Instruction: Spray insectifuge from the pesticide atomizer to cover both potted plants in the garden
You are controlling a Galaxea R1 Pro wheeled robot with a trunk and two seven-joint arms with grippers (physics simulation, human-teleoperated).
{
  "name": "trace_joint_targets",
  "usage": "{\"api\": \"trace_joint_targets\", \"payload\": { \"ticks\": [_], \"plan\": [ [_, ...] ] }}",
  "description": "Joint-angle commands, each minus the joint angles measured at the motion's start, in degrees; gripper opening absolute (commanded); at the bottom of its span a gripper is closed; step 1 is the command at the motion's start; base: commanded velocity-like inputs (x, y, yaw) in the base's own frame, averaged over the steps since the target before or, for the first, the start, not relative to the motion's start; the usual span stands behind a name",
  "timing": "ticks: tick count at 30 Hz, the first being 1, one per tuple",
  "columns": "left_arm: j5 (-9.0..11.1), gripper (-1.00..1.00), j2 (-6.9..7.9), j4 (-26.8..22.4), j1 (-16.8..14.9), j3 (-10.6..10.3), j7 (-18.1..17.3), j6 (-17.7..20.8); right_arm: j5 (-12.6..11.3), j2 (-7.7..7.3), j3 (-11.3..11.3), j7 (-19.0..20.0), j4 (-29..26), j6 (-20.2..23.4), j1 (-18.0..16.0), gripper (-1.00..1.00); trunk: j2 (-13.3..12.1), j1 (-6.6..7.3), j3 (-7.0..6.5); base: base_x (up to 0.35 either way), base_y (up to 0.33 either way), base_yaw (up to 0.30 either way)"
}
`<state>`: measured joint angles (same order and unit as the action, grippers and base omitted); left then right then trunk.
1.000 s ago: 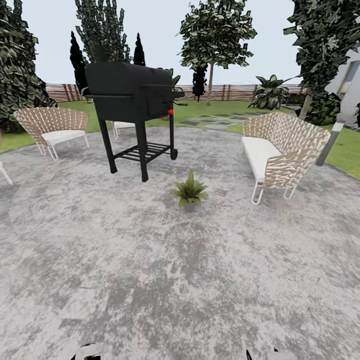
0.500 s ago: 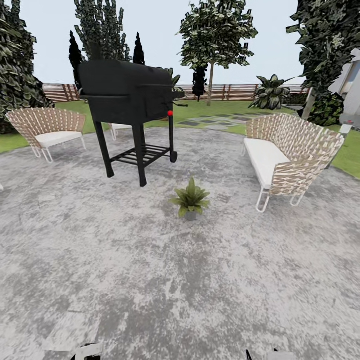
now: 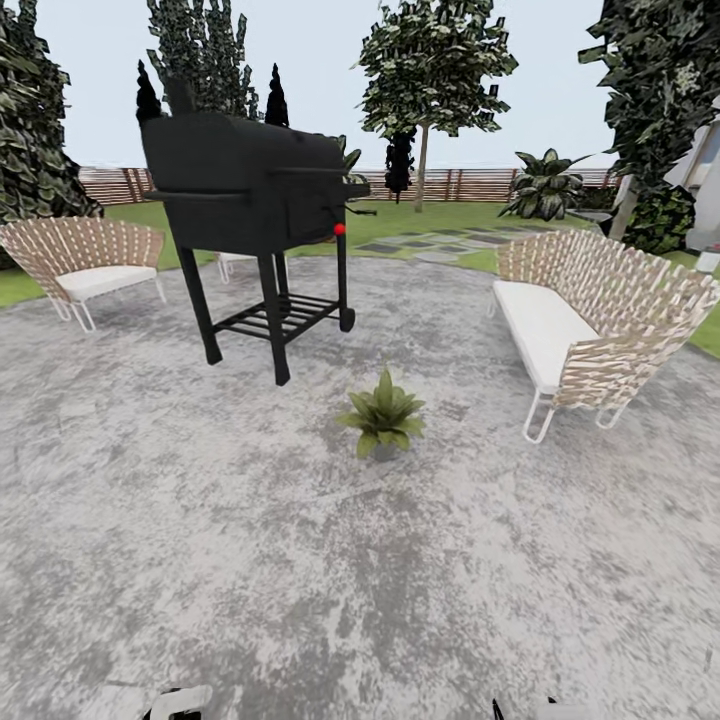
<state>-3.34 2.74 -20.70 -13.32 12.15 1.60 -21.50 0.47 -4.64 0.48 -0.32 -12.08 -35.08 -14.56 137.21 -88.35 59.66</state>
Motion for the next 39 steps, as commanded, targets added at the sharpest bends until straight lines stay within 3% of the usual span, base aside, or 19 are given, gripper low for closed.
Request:
{"api": "trace_joint_targets", "payload": {
  "ticks": [1,13,19,39],
  "plan": [
    [-0.4,-1.0,-0.02,0.1,0.0,0.2,0.2,-0.2,0.1,-0.01,0.0,0.0,0.0,-0.2,0.0,1.0,0.0,-0.02,0.05,0.339,0.0,0.0],
    [-0.4,-1.0,-0.02,0.1,0.0,0.2,0.1,-0.2,0.0,0.05,0.0,0.0,0.0,-0.2,0.0,1.0,0.0,-0.02,-0.42,0.339,0.0,-0.147],
    [-0.4,-1.0,-0.01,0.1,0.1,0.2,-0.1,-0.3,-0.1,1.84,0.0,-0.1,0.2,-0.2,0.0,1.0,0.0,-0.02,-0.6,0.285,-0.102,-0.106],
    [-0.3,-1.0,-0.19,-0.6,0.7,0.6,0.1,-1.3,-0.1,1.83,-0.1,-0.2,1.8,-0.3,0.0,1.0,0.0,-0.02,-0.63,0.041,-0.258,-0.004]
  ]
}}
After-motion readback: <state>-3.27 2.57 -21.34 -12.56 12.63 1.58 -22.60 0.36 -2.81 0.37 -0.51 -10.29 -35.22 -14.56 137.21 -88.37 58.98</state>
